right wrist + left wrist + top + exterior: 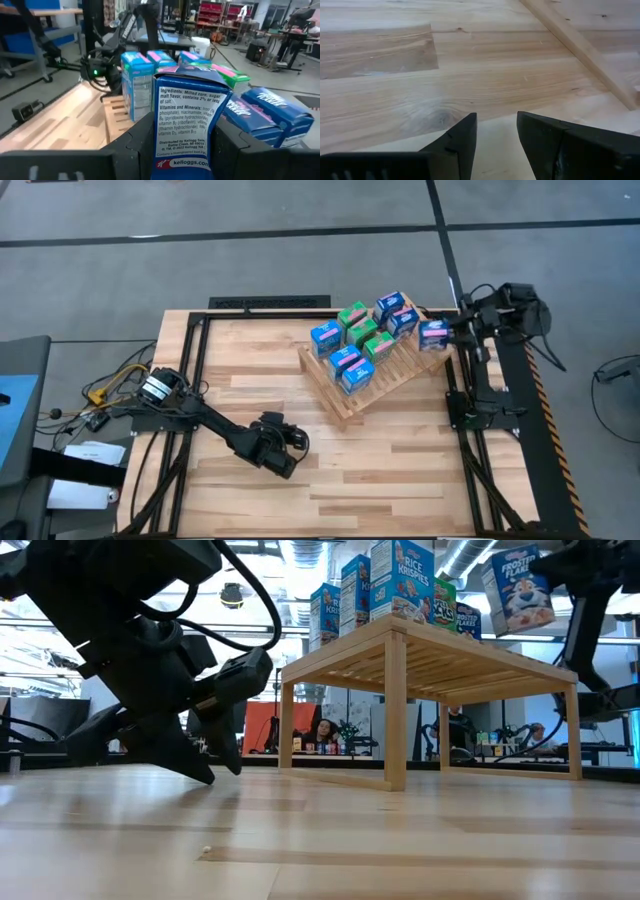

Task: Stack cereal on shelf
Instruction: Put the blue cereal aligned with the other blue cereal boxes on the shelf

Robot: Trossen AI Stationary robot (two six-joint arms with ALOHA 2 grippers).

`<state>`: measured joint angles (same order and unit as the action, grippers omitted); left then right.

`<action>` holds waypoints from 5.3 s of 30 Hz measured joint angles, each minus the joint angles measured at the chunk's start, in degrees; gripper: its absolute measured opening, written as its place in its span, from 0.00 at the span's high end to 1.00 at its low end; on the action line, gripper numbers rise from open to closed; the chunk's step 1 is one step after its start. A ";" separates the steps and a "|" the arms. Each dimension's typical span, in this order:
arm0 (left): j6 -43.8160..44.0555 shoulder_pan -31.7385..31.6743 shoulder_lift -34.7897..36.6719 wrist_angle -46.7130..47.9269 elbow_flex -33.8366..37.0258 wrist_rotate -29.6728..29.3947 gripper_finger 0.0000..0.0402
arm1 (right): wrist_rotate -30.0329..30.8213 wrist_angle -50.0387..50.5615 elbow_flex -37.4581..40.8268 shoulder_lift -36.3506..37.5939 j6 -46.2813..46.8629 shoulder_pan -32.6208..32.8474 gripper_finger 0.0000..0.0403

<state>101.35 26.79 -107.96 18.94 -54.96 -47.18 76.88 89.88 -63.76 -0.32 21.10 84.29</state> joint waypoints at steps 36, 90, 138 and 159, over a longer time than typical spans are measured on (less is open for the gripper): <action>-4.03 0.04 0.00 -0.46 -0.02 -1.16 0.67 | 10.96 -26.81 11.44 -0.91 0.37 -7.75 0.61; -17.48 0.11 0.09 -3.60 -0.07 3.11 0.67 | 8.87 -83.78 32.11 -27.76 -16.28 -30.39 0.62; -19.22 1.92 0.02 -8.37 -0.07 3.37 0.67 | -29.70 -77.87 46.29 -1.49 -21.48 -70.99 0.61; -19.90 1.92 0.02 -8.39 -0.07 3.21 0.67 | -20.59 -78.46 45.45 -1.99 -24.22 -70.99 0.33</action>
<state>81.45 28.71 -107.94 10.55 -55.02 -43.97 56.29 11.42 -18.31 -2.31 -3.12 13.30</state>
